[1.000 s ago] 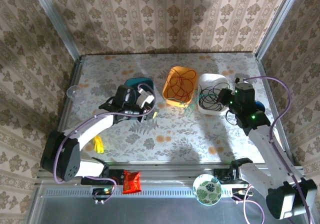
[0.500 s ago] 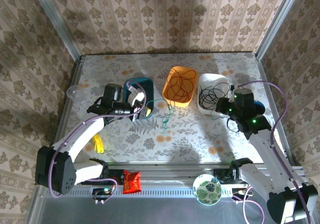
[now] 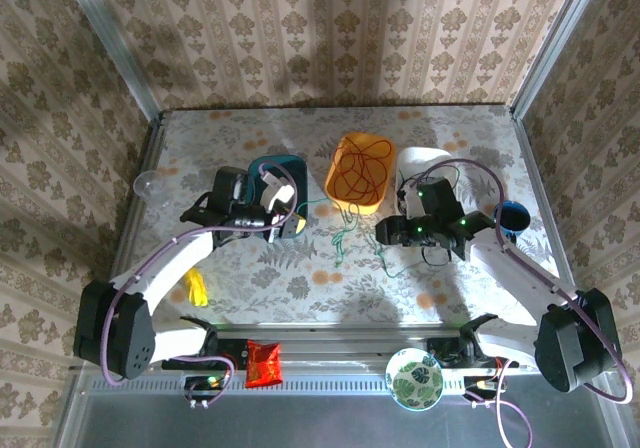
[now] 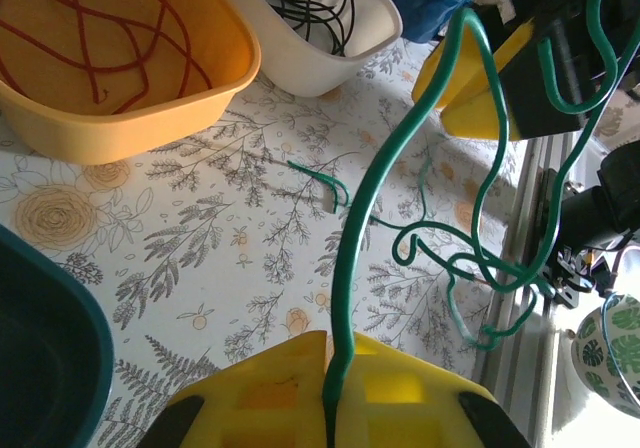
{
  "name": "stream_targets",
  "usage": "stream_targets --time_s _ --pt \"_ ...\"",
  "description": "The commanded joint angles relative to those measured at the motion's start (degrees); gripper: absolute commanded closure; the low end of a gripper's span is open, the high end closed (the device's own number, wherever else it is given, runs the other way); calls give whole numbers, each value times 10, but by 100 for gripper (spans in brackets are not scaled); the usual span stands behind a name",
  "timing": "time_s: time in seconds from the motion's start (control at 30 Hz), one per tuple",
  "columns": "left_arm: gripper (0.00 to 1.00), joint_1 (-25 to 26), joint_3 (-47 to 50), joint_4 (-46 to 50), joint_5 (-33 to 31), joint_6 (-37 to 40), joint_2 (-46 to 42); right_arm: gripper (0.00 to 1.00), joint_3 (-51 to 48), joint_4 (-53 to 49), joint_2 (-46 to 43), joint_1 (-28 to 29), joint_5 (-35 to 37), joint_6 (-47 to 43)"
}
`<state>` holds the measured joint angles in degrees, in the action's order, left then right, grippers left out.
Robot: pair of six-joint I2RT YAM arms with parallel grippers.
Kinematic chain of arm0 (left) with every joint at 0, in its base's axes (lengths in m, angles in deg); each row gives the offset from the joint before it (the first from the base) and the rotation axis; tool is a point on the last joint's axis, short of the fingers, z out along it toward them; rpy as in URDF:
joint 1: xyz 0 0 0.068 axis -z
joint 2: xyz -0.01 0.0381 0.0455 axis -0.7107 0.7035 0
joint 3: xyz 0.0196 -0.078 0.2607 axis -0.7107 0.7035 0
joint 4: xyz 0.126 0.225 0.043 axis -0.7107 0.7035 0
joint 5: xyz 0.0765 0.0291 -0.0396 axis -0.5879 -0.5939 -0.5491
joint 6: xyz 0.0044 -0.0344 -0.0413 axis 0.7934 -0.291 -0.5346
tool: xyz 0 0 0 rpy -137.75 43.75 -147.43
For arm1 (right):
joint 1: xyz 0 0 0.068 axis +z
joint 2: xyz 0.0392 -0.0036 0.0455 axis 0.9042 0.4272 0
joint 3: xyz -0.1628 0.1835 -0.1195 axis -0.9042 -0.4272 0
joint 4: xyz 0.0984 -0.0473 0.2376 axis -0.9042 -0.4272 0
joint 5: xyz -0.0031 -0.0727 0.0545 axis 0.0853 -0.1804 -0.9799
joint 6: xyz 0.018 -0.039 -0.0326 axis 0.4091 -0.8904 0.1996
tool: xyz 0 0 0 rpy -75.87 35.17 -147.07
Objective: Untangle the cables
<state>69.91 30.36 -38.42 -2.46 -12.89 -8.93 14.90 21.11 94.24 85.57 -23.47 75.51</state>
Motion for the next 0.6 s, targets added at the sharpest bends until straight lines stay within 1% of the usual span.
stream_targets --time_s 0.0,0.07,0.2,0.33,0.43,0.47,0.5,0.57 --pt "100 7 -18 -15 -5 0 11 35 43 6 -33 3 -75 -27" --pt "100 9 -21 -16 -6 1 15 35 57 7 -43 4 -103 -30" --pt "100 12 -30 -14 -4 2 23 36 84 27 -49 10 -128 -19" --pt "100 12 -38 -10 -7 8 31 36 109 36 -25 30 -139 -16" --pt "100 12 -39 -10 -10 8 33 38 128 15 4 45 -128 -34" --pt "100 12 -39 -10 -11 9 32 39 131 11 14 48 -127 -39" --pt "100 28 -38 -12 -12 8 32 43 134 8 22 51 -126 -42" --pt "100 31 -39 -15 -16 6 32 57 140 -4 45 55 -129 -46"
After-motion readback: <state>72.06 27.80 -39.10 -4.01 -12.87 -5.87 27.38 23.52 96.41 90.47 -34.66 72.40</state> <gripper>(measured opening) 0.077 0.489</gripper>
